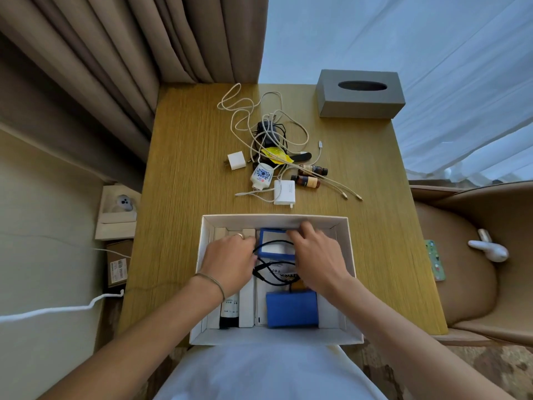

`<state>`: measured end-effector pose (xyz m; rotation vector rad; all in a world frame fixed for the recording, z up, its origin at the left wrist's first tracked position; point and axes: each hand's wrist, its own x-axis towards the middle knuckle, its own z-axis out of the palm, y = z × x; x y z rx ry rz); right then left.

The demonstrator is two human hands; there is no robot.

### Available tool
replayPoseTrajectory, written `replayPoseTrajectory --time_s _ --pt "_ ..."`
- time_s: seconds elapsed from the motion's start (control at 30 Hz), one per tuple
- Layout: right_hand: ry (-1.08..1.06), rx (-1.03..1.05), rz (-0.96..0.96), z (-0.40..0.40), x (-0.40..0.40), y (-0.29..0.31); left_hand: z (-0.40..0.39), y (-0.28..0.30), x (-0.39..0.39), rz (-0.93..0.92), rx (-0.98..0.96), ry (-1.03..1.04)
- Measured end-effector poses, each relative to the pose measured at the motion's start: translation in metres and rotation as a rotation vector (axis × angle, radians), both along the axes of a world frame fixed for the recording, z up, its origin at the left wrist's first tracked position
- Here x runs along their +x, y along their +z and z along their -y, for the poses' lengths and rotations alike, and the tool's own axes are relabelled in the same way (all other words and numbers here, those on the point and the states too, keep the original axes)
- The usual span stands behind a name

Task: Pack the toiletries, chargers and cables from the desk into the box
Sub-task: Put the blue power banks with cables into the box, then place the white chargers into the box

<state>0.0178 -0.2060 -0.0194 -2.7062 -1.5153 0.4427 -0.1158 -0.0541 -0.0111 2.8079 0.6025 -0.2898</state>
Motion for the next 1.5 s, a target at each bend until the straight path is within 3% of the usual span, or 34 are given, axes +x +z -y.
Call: replayPoseTrajectory --time_s 0.13,0.2,0.33,0.53,0.9,1.17,1.3,1.5 --pt "-0.088 0.380 -0.047 -0.025 0.015 0.040 -0.005 0.034 0.018 0.296 -0.097 0.041" --pt "-0.215 0.450 -0.078 -0.042 0.035 0.052 -0.016 0.044 0.031 0.385 -0.147 0.086" --pt "-0.336 0.221 -0.212 -0.079 0.084 0.041 -0.049 0.044 0.059 0.364 -0.216 0.176" --pt "-0.175 -0.211 -0.169 -0.116 0.112 -0.009 -0.086 0.023 0.082 0.238 -0.304 0.272" --pt "-0.158 -0.288 0.047 -0.140 0.098 -0.053 -0.115 -0.006 0.092 0.105 -0.318 0.318" --pt "-0.114 -0.390 -0.031 -0.139 0.114 -0.018 -0.148 -0.022 0.110 0.080 -0.188 0.308" --pt "-0.167 -0.276 -0.208 -0.128 0.123 0.018 -0.162 -0.036 0.126 0.076 -0.129 0.306" --pt "-0.308 0.124 -0.581 -0.105 0.111 0.066 -0.175 -0.060 0.143 0.016 -0.076 0.236"
